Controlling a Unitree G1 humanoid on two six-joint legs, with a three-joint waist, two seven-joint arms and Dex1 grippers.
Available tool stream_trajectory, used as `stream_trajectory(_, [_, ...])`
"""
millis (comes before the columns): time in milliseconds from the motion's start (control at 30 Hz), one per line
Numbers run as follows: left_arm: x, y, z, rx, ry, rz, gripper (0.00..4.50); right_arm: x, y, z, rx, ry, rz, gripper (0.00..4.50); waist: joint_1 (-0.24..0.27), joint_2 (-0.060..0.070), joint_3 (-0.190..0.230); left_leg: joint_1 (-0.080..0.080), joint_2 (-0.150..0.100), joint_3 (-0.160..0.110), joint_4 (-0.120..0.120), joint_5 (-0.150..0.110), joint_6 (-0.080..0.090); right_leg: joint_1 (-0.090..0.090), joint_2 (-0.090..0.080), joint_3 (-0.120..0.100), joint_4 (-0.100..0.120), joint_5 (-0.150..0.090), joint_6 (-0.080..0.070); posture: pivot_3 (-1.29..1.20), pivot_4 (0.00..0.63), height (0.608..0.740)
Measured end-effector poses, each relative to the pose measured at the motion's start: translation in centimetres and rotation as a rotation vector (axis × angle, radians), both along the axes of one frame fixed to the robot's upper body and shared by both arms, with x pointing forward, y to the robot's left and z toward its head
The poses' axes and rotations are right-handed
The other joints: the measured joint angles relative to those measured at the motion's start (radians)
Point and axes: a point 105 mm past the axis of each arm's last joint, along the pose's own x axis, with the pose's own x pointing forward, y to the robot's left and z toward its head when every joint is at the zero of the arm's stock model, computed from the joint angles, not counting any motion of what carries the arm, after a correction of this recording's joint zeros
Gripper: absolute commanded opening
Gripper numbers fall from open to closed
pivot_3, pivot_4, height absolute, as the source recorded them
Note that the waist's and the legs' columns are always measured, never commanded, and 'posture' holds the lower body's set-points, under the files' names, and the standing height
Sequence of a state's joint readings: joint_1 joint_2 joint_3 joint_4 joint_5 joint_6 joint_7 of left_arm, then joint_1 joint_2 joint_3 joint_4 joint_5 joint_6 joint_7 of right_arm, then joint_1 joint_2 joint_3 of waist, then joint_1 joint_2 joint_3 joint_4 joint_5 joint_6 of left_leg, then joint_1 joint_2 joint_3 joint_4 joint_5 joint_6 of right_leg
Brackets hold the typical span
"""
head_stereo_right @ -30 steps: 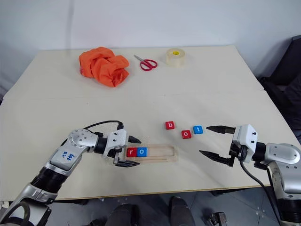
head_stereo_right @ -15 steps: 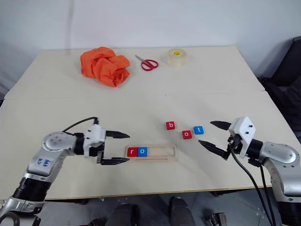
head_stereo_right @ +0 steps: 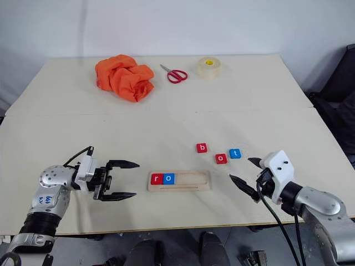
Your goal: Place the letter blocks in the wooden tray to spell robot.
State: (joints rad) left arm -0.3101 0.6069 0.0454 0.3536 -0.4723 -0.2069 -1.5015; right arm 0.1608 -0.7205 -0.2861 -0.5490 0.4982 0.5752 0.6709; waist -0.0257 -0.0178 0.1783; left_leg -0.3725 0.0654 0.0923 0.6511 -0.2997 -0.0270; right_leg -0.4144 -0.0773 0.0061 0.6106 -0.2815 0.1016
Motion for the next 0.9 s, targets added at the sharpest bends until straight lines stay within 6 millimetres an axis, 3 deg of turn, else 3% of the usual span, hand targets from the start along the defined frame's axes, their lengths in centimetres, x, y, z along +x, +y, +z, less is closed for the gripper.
stream_trajectory(467, [-0.4, -0.9, 0.8, -0.020, -0.010, -0.043, 4.47, 0.1, 0.6, 0.5, 0.010, -0.021, 0.002, 4.50, -0.004, -0.001, 0.000, 0.000, 0.000, 0.000, 0.000, 0.000, 0.000, 0.000, 0.000, 0.000, 0.000, 0.000, 0.000, 0.00, 0.150, 0.740])
stream_trajectory(700, [-1.2, -2.4, 1.1, -0.055, -0.024, -0.079, 4.47, 3.5, 6.9, 3.3, 0.138, -0.047, 0.048, 4.50, -0.006, -0.002, 0.001, 0.001, 0.001, -0.001, 0.000, 0.000, 0.000, -0.001, 0.001, 0.000, 0.002, 0.000, -0.001, 0.00, 0.150, 0.740])
stream_trajectory(800, [-1.3, -2.6, 1.2, -0.065, -0.028, -0.065, 4.47, 5.2, 9.2, 3.2, 0.189, -0.022, 0.034, 4.50, -0.004, -0.002, 0.000, -0.001, 0.001, -0.001, -0.001, 0.000, 0.000, -0.002, 0.000, 0.000, 0.001, 0.000, -0.001, 0.00, 0.150, 0.740])
stream_trajectory(900, [-1.6, -2.4, 1.2, -0.063, -0.027, -0.048, 4.47, 6.5, 9.8, 2.2, 0.185, 0.010, -0.023, 4.50, -0.001, -0.002, 0.000, -0.004, 0.000, 0.000, 0.000, -0.001, 0.002, -0.004, 0.000, 0.000, 0.000, 0.000, -0.001, 0.00, 0.150, 0.740])
